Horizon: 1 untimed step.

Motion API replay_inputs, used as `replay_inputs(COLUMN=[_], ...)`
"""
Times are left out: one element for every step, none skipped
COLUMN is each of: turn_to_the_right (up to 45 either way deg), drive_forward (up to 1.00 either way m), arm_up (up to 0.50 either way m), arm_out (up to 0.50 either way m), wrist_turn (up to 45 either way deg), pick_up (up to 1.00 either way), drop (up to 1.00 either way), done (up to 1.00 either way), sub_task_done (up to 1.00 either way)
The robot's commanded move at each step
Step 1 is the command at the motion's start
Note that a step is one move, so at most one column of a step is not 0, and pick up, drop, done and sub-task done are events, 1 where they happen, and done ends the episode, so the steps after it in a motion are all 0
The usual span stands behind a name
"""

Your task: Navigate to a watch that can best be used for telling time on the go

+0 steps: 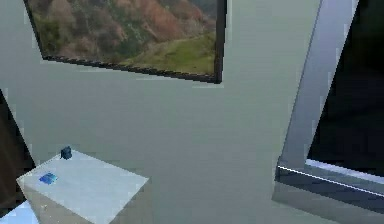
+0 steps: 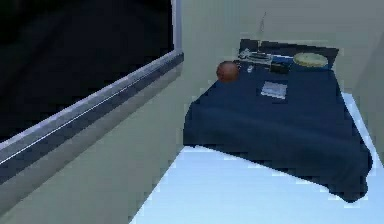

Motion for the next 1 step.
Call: replay_inputs(turn_to_the_right=[-45.0], drive_forward=[0.0], arm_up=[0.0], arm_out=[0.0], wrist_turn=[0.0], pick_up=[0.0], drop=[0.0], done=[0.0], sub_task_done=[0.0])
